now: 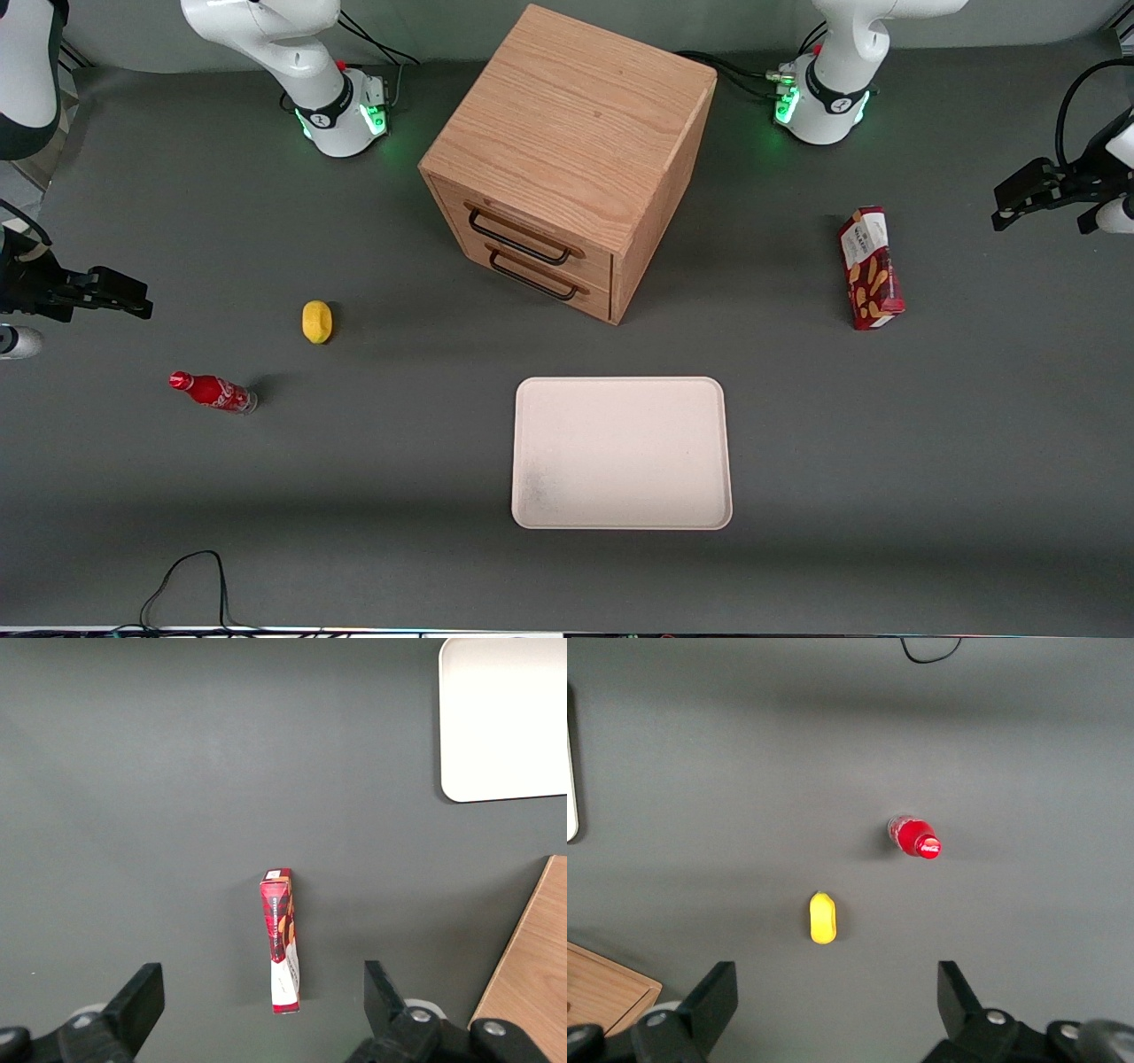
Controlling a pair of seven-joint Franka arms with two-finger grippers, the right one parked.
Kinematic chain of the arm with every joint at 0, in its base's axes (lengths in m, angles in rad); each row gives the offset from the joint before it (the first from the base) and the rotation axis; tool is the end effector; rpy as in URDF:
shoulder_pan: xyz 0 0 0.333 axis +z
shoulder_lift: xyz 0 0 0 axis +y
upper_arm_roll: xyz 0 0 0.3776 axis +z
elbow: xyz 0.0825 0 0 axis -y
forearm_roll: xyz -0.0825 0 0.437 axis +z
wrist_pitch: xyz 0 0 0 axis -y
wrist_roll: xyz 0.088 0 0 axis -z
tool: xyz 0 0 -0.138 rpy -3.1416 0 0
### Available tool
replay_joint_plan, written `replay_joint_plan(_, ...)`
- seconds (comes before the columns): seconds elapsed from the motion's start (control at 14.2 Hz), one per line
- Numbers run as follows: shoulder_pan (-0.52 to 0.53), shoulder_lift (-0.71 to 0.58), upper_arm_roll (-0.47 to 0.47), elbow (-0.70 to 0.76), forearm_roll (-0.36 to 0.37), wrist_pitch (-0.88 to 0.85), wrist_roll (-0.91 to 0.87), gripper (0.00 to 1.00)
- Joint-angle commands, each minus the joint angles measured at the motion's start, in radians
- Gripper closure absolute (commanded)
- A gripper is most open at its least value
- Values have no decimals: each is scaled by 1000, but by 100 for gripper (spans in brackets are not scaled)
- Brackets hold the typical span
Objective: Place red cookie box on tray
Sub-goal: 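Move the left gripper down over the red shortbread box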
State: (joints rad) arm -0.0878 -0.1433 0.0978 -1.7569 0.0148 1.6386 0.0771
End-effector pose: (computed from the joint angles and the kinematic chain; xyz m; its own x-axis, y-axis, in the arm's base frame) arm 0.5594 0.0114 0.6461 0.9973 -0.0687 0.0242 -0.0687 -0.9976 -0.0027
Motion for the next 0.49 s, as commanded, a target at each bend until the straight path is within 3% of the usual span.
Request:
replay_joint_plan(0.0, -10, 21, 13, 31, -16, -57, 9, 0)
replay_joint_plan(0.42, -6, 44, 19, -54, -12, -40, 0, 0)
